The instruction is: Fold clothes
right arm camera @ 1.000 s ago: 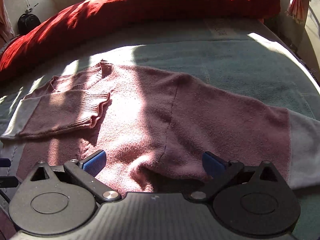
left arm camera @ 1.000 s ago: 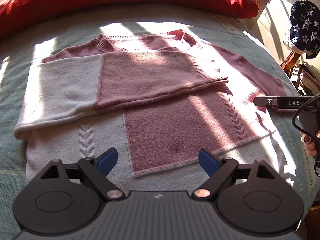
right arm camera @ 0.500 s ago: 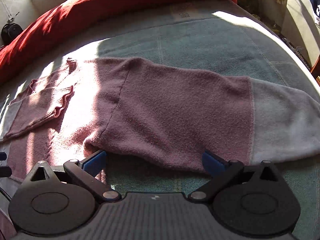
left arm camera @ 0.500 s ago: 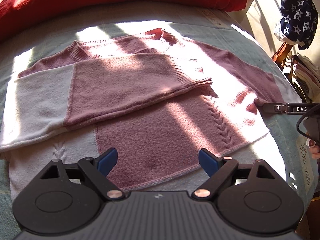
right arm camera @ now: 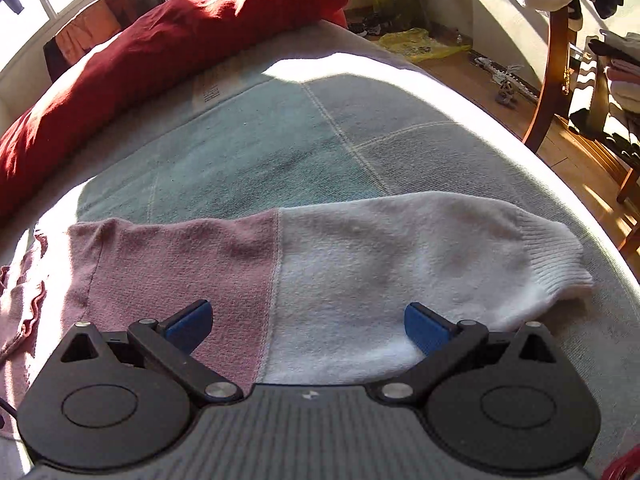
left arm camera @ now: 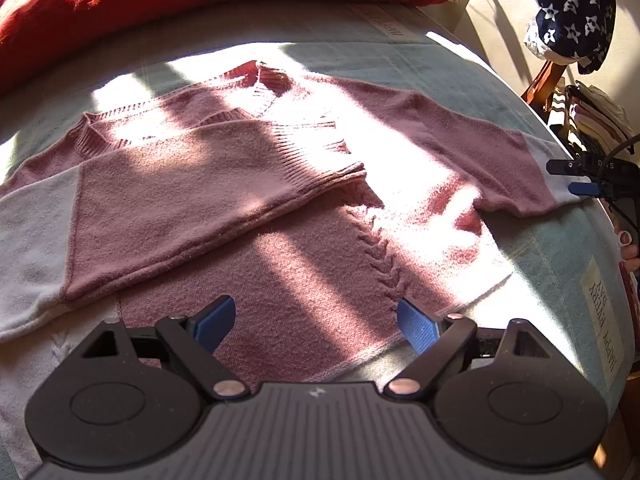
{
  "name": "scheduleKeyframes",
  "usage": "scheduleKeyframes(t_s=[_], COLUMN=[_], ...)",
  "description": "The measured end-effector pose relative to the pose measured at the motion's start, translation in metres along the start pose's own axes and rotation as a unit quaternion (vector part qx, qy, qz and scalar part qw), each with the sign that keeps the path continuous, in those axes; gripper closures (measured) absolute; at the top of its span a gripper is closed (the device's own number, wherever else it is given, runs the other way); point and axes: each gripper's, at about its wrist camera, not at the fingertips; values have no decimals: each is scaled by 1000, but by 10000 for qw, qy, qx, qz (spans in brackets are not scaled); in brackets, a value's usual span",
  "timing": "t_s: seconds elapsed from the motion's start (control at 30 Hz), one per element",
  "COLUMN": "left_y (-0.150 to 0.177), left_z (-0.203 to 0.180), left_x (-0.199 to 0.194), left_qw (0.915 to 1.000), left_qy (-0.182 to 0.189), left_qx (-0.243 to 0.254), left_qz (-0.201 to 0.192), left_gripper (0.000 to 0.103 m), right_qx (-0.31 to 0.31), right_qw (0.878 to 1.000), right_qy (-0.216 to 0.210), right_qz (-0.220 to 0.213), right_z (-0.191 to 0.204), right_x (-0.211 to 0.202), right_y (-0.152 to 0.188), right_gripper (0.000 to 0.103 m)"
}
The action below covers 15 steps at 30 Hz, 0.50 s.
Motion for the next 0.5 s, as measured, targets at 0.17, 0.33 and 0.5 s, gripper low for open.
scheduleKeyframes(t_s=[0.17, 0.33, 0.5], left_y=[-9, -21, -27], left_z=[-16, -32, -43], left_x=[5, 8, 13], left_qw=[9999, 9997, 9993], left_qy=[34, 51, 48], left_qx=[108, 254, 362], left_qz=[36, 16, 102], left_gripper=[15, 15, 15], right_qx=[516, 979, 1222], right_qw=[9981, 9939, 9912], right_qy=[-240, -403, -264], right_qz=[-223, -313, -424], right_z=[-36, -66, -100], right_x=[-19, -15, -12], right_y=[-10, -23, -21], right_gripper=[0, 0, 0])
Point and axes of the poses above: each gripper's, at about its wrist camera, not at the fingertips, and x roughly the way its jaws point, z to its left, y to its underside, and after that the axes turned 9 degrees about z, right-handed
